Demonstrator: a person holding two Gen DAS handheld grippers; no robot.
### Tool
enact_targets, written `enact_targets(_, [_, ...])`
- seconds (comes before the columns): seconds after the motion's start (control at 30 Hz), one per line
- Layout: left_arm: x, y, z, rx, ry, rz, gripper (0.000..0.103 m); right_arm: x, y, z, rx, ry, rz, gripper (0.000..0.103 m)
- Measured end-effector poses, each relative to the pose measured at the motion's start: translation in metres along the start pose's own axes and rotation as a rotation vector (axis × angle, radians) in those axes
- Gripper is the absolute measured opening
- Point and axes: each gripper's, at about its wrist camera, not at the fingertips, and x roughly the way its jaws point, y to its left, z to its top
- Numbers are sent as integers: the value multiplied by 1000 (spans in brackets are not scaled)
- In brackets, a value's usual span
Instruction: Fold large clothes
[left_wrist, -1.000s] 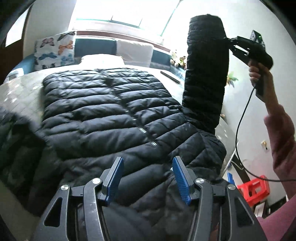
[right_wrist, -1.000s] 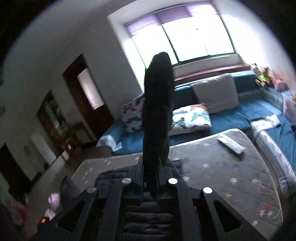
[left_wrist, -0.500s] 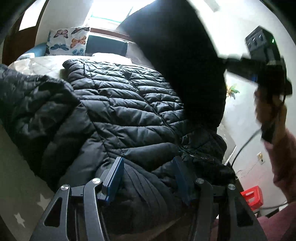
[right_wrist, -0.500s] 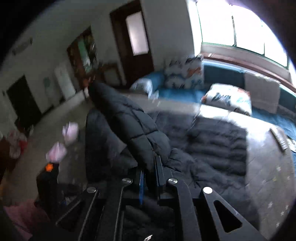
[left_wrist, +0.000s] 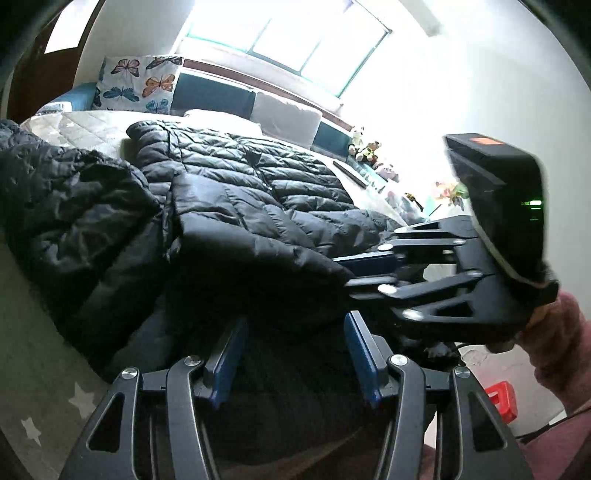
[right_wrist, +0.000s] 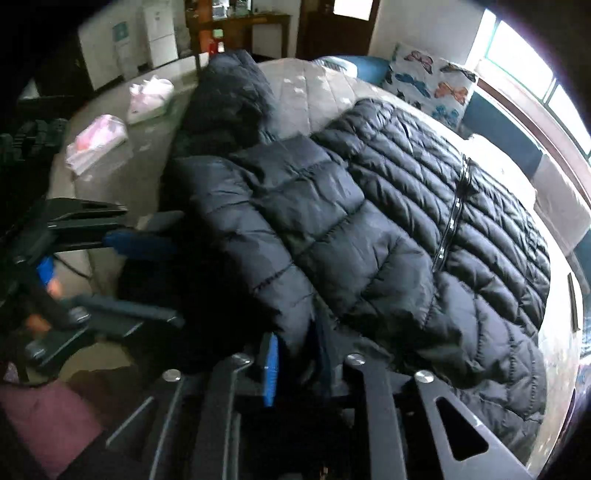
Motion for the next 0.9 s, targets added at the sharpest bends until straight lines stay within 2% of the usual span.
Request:
enact_targets(0.07, [-5, 0, 4, 2, -8, 2, 58, -15, 1, -2, -9, -15, 37, 37])
enact_targets(0.17, [-18, -2, 9, 14, -27, 20, 58, -44, -8, -9, 24, -53, 117, 41])
enact_targets(0.23, [-28, -2, 13, 25, -45, 41, 58, -66, -35, -15, 100, -78, 159, 41])
enact_targets(0.3, [-38, -3, 18, 29, -70, 59, 58, -74, -62, -19, 158, -98, 127, 41])
enact_targets(0.47, [-57, -8, 48, 45, -152, 50, 58, -74, -159, -42, 359, -101, -41, 41])
enact_targets(0.57, [-45, -12, 71, 59, -170, 46, 58, -54, -207, -65, 504, -102, -61, 41])
enact_targets(0.63, [-27, -14, 83, 72, -154, 48, 58, -34, -224, -77, 549, -101, -46, 41])
enact_targets(0.73, [1, -14, 90, 83, -97, 46, 58, -13, -226, -86, 534, -85, -62, 41])
enact_targets(0.9, [53, -1, 79, 75, 11, 96, 58, 4, -217, -94, 477, -95, -85, 41])
